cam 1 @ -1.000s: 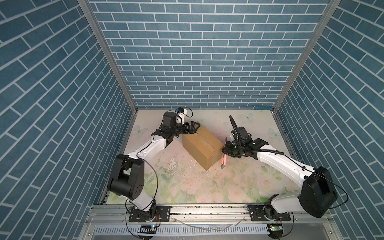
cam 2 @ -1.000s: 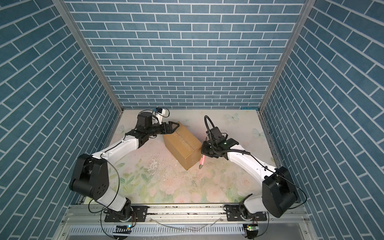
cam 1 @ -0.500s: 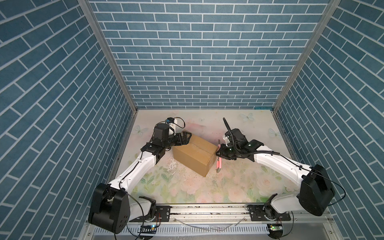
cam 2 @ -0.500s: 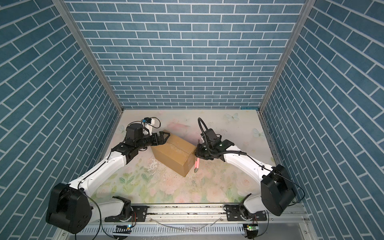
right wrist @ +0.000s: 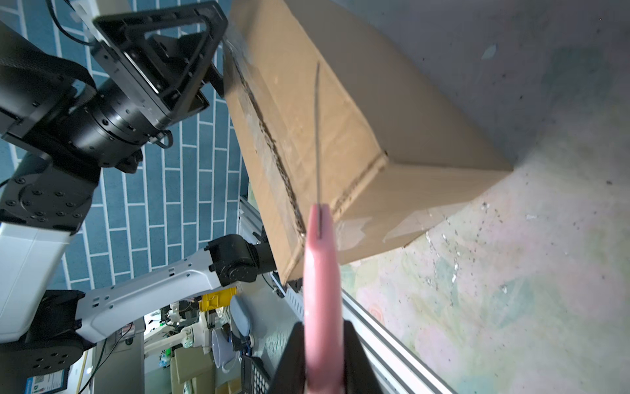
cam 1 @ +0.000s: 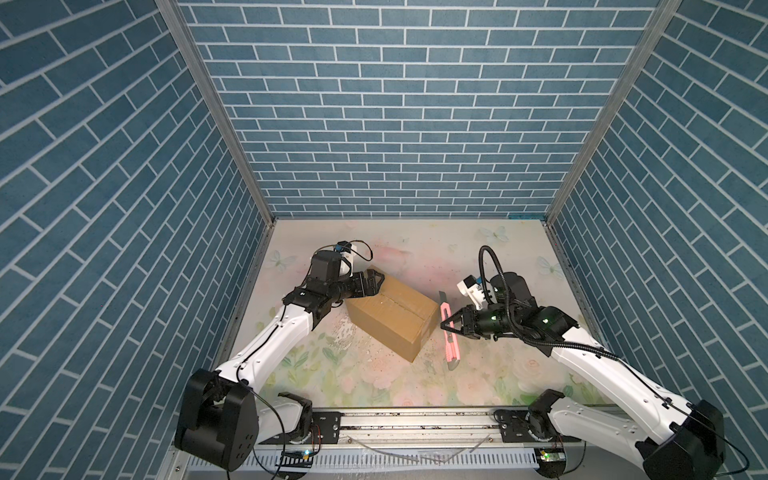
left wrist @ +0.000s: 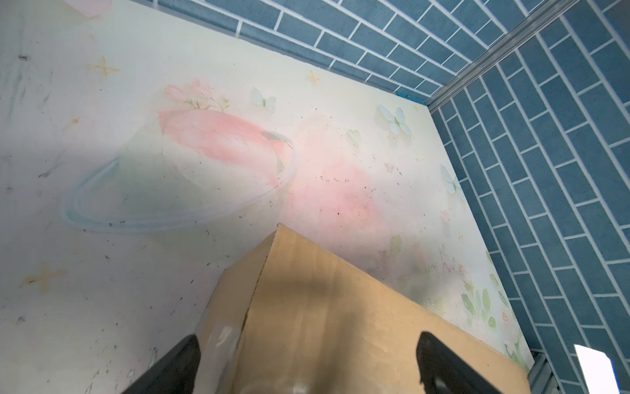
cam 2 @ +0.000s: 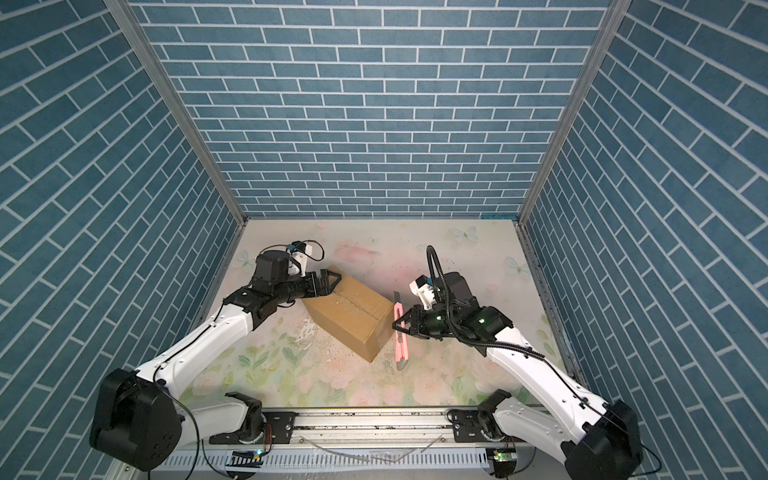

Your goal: Unpack the express box

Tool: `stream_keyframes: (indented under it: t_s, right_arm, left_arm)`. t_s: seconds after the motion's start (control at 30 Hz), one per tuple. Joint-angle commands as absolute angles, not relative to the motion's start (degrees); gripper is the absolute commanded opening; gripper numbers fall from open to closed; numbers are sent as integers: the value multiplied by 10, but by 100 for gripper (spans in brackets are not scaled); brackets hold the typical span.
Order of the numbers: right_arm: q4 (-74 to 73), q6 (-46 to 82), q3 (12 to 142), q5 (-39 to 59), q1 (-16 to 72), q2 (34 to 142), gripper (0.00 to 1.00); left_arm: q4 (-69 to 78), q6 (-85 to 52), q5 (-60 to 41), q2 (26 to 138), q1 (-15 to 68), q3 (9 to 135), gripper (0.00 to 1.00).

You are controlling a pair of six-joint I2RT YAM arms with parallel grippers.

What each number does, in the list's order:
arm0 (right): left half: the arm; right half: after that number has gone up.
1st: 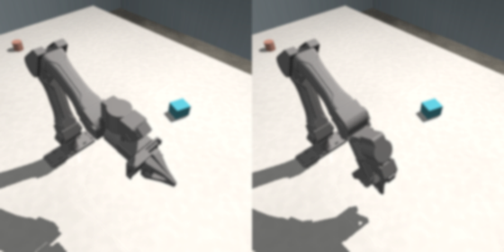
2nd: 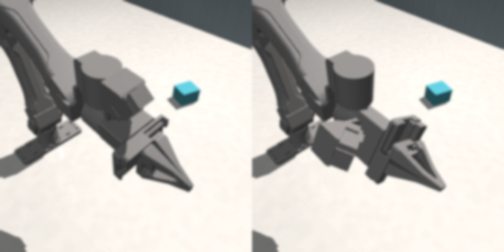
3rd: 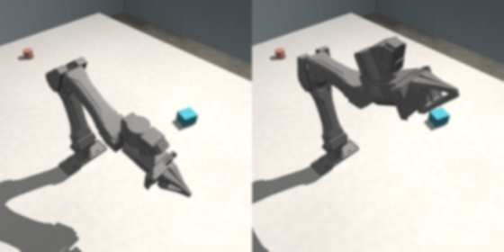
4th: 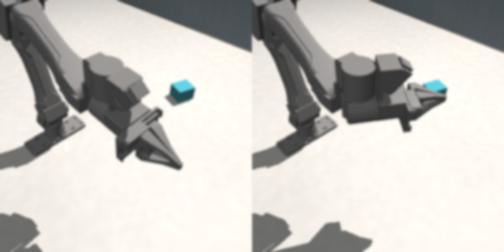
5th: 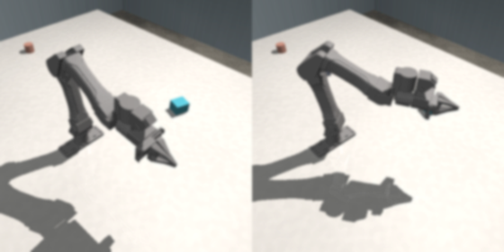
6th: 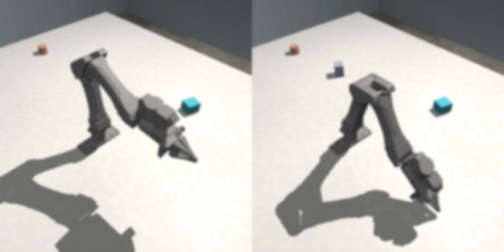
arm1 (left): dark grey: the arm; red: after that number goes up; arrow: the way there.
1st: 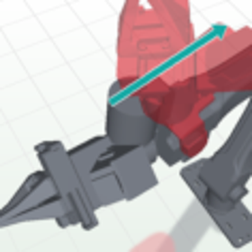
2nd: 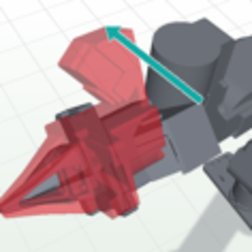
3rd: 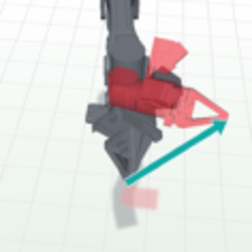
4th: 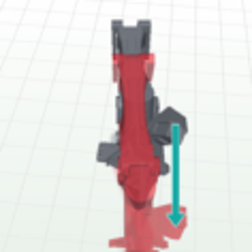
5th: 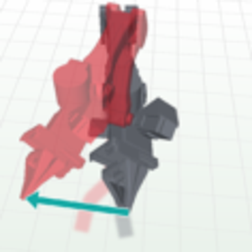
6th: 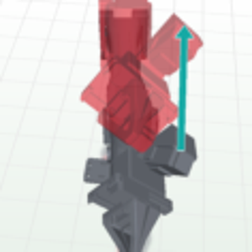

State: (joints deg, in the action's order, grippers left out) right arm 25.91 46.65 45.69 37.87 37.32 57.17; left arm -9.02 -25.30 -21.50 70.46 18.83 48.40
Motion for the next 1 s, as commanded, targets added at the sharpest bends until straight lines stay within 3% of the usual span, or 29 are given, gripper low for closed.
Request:
stream_keyframes:
  t_s: [0.0, 0.33, 0.53, 0.97]
  right_arm:
    - [274, 481, 429, 414, 372, 515, 0]
    - [119, 620, 301, 455, 375, 411, 0]
    - [3, 663, 253, 466, 383, 432, 0]
    - [-90, 701, 213, 438, 417, 455, 0]
  left_arm:
    - [-113, -260, -198, 673, 192, 479, 100]
    - [-111, -290, -175, 598, 192, 415, 100]
    - [-121, -287, -168, 582, 192, 410, 100]
    - [-81, -308, -169, 583, 192, 379, 100]
